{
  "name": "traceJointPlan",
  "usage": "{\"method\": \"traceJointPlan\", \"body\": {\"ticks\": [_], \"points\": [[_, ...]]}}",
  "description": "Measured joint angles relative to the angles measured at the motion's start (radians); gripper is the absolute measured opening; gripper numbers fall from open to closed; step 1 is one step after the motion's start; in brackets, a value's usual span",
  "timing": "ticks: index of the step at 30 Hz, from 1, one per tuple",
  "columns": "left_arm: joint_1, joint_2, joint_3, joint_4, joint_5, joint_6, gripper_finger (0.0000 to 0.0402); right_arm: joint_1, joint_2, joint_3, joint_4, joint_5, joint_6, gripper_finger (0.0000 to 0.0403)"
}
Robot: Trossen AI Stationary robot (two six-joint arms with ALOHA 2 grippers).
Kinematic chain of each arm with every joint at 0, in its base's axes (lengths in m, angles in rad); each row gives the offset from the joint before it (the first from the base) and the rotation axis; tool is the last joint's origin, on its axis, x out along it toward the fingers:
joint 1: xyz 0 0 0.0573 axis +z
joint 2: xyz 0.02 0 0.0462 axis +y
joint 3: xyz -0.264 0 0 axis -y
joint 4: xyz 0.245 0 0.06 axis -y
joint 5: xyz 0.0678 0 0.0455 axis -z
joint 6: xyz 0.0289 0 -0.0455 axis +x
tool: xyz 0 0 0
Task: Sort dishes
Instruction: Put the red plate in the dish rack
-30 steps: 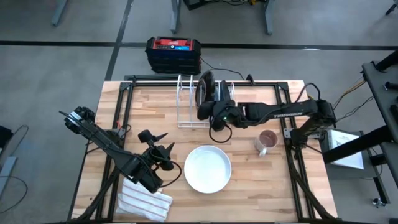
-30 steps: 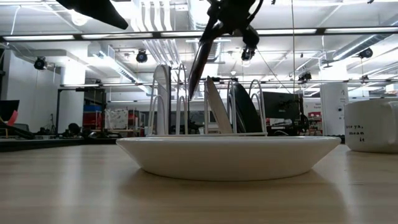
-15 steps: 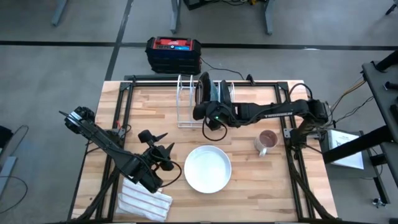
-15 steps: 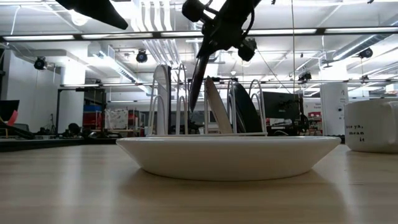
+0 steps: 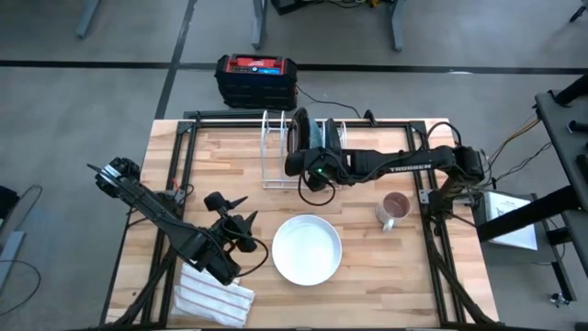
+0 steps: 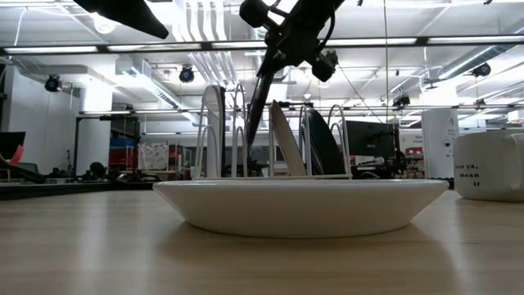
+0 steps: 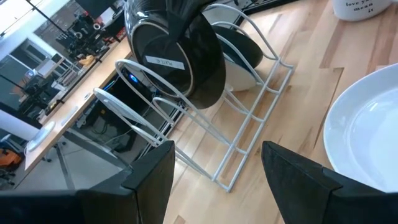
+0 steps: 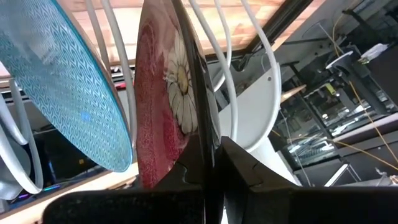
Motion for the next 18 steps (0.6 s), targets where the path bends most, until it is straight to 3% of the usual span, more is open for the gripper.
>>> {"method": "traceJointPlan", "body": {"ticks": [18], "points": [[0.000,0.000,0.000,0.000,-0.001,0.000,0.0231,-0.017,0.014,0.000,0.014,-0.054,-0.005,0.0007]]}}
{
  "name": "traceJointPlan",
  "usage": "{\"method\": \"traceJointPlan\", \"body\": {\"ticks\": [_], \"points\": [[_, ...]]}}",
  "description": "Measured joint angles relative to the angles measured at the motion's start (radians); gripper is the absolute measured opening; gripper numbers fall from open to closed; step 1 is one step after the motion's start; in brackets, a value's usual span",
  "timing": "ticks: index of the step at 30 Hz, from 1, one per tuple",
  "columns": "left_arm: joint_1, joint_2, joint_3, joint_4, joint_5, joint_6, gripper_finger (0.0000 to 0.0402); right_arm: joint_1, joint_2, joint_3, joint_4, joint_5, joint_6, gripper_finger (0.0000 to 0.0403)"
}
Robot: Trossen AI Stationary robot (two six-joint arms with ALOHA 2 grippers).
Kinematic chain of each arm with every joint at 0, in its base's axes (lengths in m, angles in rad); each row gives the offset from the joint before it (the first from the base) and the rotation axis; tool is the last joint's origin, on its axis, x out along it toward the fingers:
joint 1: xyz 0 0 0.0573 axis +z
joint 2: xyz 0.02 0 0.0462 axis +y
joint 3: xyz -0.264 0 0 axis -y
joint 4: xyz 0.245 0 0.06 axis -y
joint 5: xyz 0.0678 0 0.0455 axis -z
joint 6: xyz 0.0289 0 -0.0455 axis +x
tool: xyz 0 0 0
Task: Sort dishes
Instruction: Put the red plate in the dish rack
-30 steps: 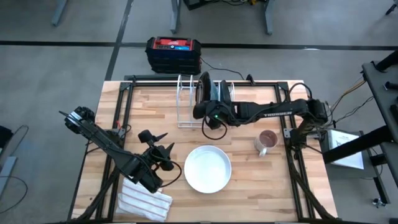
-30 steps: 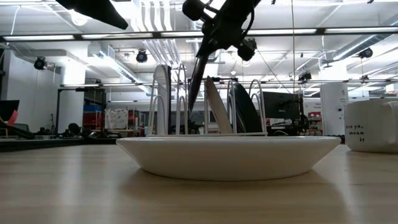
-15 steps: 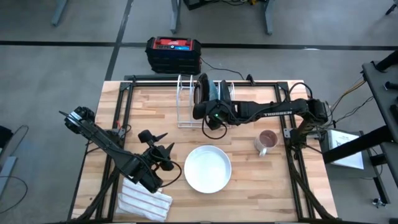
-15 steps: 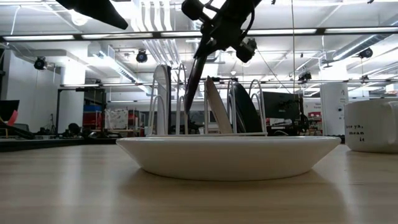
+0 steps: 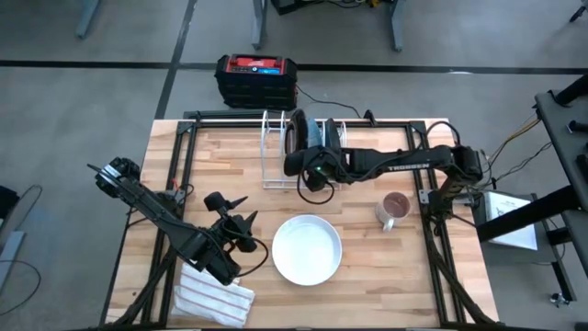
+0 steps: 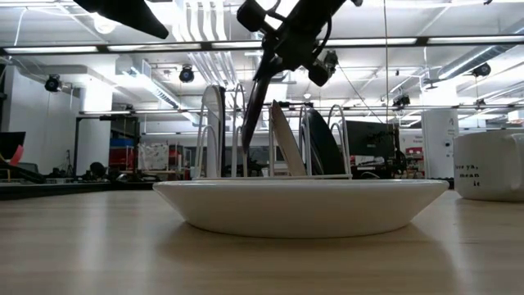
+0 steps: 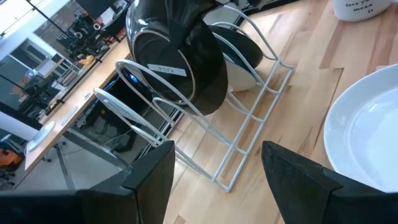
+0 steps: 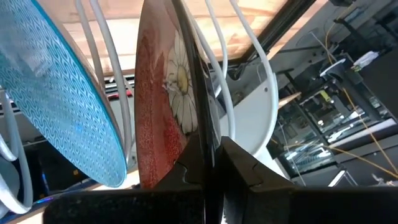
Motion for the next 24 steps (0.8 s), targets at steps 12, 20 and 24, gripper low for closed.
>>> {"method": "traceJointPlan", "body": {"ticks": [12,20,24], "points": [[0.000,0.000,0.000,-0.001,0.000,0.000,0.0231,-0.003,0.027,0.002,0.021,0.010,-0.015,0.0007],[0.000,0.000,0.000,0.000,0.000,0.000,0.0231,-0.017,0.065,0.002,0.021,0.011,-0.019,0.0007],[0.000,0.000,0.000,-0.001,0.000,0.001,0.0231,-0.023,0.076,0.002,0.025,0.012,-0.024,0.0007]]}}
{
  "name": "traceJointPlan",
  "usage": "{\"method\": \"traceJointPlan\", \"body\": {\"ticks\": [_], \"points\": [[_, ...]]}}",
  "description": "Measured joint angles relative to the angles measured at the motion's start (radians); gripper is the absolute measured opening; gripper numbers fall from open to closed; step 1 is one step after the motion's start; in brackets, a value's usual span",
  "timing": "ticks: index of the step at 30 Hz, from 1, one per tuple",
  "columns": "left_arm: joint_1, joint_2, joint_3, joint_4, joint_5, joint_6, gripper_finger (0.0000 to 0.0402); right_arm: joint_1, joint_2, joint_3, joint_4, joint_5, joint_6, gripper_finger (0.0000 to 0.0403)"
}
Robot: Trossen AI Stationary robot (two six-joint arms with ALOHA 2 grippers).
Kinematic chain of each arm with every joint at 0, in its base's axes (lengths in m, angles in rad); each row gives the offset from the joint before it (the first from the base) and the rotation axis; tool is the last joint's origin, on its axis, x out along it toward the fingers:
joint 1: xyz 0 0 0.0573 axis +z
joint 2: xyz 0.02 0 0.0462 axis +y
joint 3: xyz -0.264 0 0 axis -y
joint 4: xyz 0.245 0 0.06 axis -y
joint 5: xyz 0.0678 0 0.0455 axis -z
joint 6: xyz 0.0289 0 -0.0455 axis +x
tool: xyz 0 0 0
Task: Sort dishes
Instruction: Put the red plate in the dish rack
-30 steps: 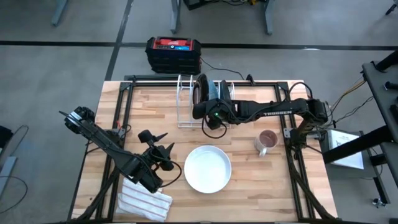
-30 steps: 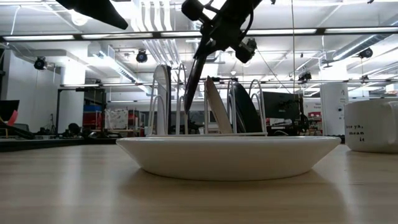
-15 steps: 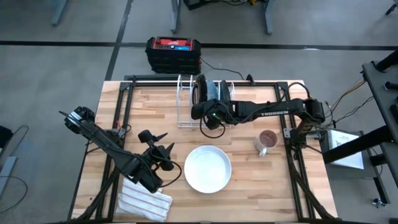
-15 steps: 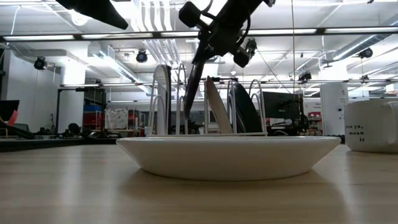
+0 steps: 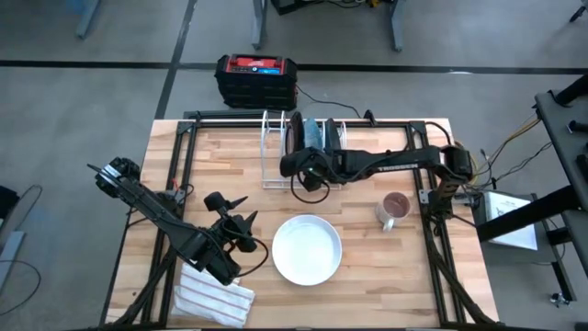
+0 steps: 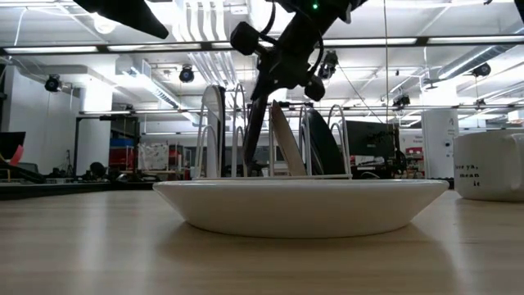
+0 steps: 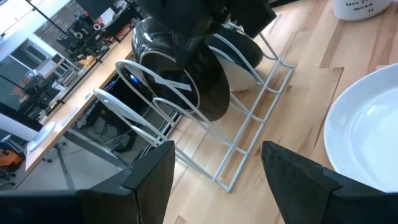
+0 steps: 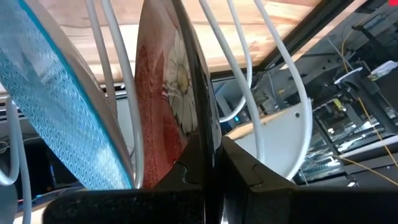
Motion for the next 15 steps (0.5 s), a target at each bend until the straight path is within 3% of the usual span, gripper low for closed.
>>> {"method": "traceJointPlan", "body": {"ticks": [15], "points": [[0.000,0.000,0.000,0.000,0.000,0.002,0.0231,-0.020,0.054,0.001,0.006,-0.011,-0.002,0.0007]]}}
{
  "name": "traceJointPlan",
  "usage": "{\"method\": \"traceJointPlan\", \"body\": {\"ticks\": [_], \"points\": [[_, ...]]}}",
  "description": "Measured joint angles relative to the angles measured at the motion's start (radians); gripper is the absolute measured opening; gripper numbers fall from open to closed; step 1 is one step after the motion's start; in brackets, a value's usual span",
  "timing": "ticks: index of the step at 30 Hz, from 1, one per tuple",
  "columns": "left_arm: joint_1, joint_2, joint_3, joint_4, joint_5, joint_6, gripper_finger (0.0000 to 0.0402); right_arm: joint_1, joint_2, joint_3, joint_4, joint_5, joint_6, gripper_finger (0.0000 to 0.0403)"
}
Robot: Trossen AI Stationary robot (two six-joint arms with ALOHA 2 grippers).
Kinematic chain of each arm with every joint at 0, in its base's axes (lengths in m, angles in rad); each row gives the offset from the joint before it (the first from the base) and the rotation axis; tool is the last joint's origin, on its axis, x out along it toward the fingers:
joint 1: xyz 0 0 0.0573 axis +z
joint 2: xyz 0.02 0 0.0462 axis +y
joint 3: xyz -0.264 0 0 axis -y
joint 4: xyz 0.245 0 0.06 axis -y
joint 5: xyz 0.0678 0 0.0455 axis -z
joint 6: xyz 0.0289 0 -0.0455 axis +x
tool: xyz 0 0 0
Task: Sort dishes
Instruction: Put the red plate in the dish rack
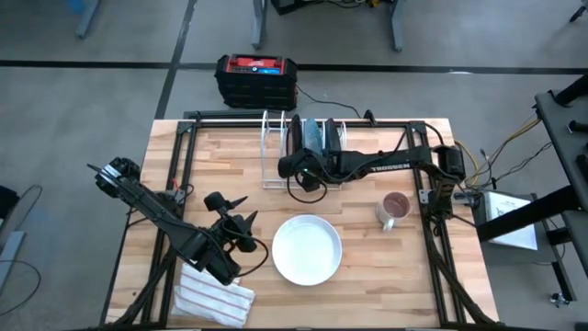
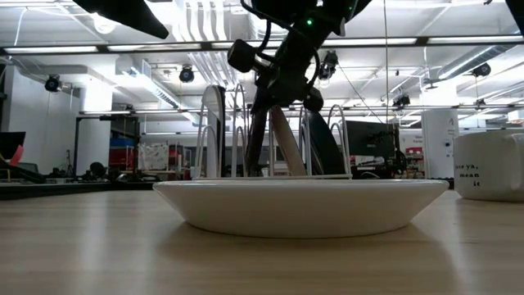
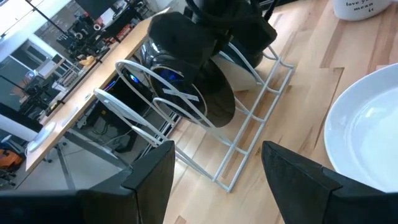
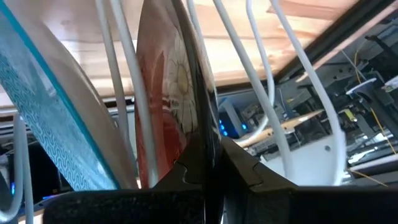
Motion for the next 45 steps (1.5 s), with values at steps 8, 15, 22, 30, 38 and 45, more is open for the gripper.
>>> {"method": "traceJointPlan", "body": {"ticks": [8,15,22,30,38,45], "points": [[0.000,0.000,0.000,0.000,-0.001,0.000,0.0231,-0.003,0.005,0.000,0.000,-0.003,0.009,0.0007],[0.000,0.000,0.000,0.000,-0.002,0.000,0.0231,-0.003,0.005,-0.003,-0.003,-0.029,0.029,0.0007],[0.000,0.000,0.000,0.000,-0.002,0.000,0.0231,-0.005,0.005,-0.007,-0.011,-0.075,0.038,0.0010],[0.000,0.000,0.000,0.000,-0.003,0.000,0.0231,-0.005,0.005,-0.009,-0.019,-0.079,0.038,0.0012],[0.000,0.000,0.000,0.000,-0.003,0.000,0.0231,-0.005,0.005,-0.009,-0.024,-0.098,0.037,0.0013],[0.000,0.000,0.000,0.000,-0.003,0.000,0.0231,-0.007,0.005,-0.009,-0.024,-0.101,0.035,0.0015]]}}
